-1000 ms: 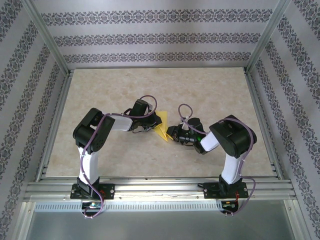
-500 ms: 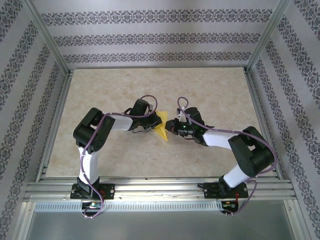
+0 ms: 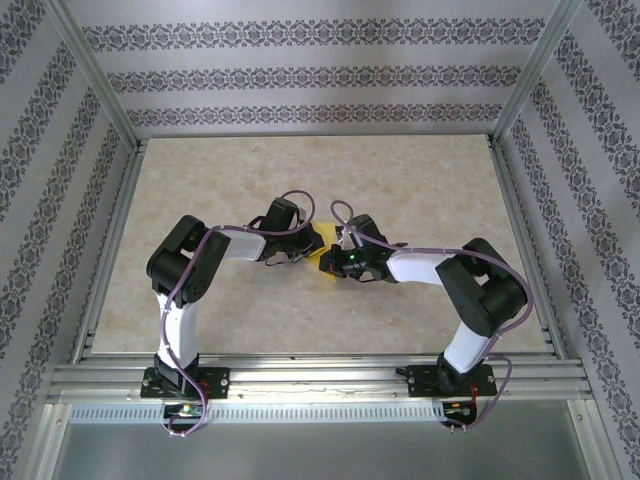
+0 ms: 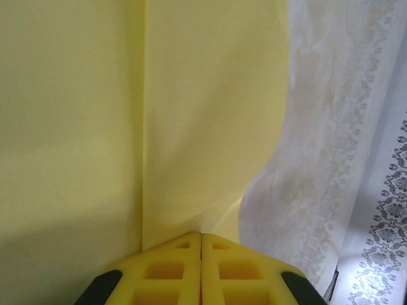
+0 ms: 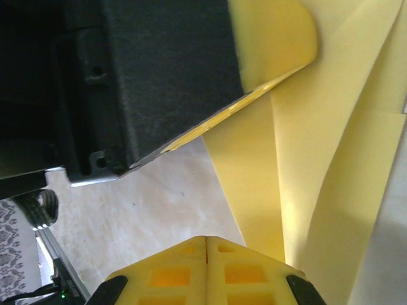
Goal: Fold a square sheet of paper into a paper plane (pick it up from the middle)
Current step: Fourth fold the wing at the center of the table.
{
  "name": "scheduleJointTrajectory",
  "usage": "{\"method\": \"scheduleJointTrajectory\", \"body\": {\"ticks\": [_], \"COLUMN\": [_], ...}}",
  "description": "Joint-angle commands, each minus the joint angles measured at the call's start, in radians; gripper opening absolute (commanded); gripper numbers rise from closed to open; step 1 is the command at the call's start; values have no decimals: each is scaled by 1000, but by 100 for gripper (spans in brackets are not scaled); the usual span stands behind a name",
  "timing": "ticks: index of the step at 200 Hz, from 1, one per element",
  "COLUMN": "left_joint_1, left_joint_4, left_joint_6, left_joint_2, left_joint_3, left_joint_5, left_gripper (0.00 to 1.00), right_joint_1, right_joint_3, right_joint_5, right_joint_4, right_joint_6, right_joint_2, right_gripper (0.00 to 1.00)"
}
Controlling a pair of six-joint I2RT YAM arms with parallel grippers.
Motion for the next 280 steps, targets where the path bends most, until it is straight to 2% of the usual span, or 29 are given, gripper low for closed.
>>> {"method": "scheduleJointTrajectory", "body": {"ticks": [1, 54, 129, 187, 251, 280], "left_joint_1": [7, 7, 7, 7, 7, 6], "left_joint_4": [-29, -24, -18, -25, -27, -27], "left_joint_6": [15, 11, 6, 8, 9, 8], "left_joint_2": [26, 29, 31, 26, 26, 26], "left_joint_3": [-19, -19, -19, -20, -21, -23], "left_joint_5": [4, 7, 10, 8, 13, 15], "left_gripper": [9, 9, 8, 8, 8, 8], "right_joint_1": [-2, -20, -38, -66, -83, -67], "right_joint_3": [27, 11, -62, -56, -27, -15], "right_joint_5": [25, 34, -55, -71, -127, -87], "right_joint_4": [-45, -36, 123, 122, 142, 89], "right_joint_6": [-25, -21, 62, 82, 104, 74], "right_joint_2": [20, 32, 68, -29, 41, 13], "right_gripper": [0, 0, 0, 0, 0, 0]}}
